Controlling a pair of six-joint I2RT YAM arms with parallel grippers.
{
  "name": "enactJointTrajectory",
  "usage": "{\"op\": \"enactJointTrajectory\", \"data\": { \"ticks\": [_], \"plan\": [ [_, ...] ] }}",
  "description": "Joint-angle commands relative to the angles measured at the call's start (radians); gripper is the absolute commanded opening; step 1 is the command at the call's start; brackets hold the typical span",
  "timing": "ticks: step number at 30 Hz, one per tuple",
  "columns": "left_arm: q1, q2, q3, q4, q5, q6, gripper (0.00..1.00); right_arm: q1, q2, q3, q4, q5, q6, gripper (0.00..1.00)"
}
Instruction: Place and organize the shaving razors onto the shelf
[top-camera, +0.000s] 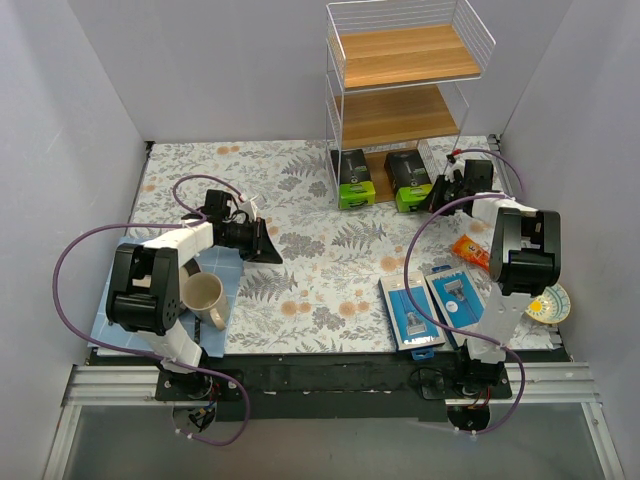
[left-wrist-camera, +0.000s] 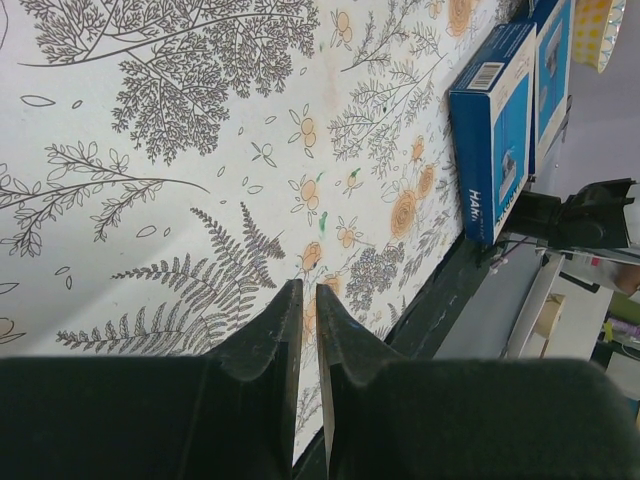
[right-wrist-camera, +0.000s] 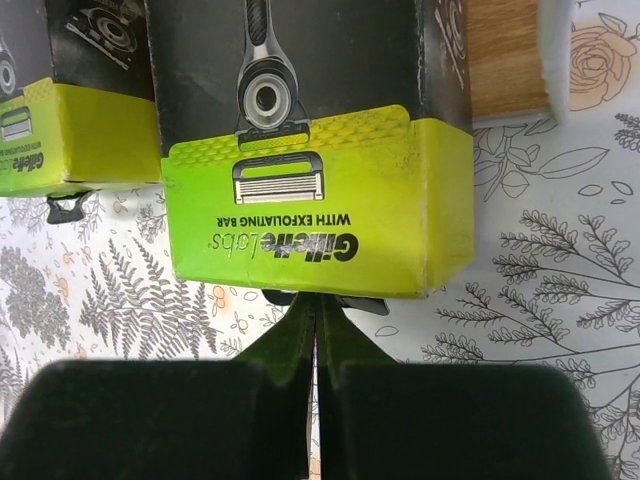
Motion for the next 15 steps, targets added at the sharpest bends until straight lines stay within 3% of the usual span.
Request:
{"op": "enactJointTrajectory", "data": {
  "ticks": [1,4,10,15],
  "plan": [
    [0.001,-0.005,0.038,-0.020,-0.013,0.030,0.11,0.000,-0.024,0.044,0.045,-0.052,0.022,0.06],
    [0.001,-0.009,0.046,-0.030,-0.018,0.044,0.11,-0.020,-0.082,0.024,-0.005,-0.098,0.059,0.29],
    [0.001,-0.019,0.066,-0.133,-0.024,0.133,0.11,-0.089,-0.127,-0.042,-0.027,-0.265,0.132,0.58],
    [0.001,-0.011,0.040,-0.172,-0.015,0.180,0.11,-0.134,-0.121,-0.116,0.063,-0.315,0.201,0.60]
  ]
}}
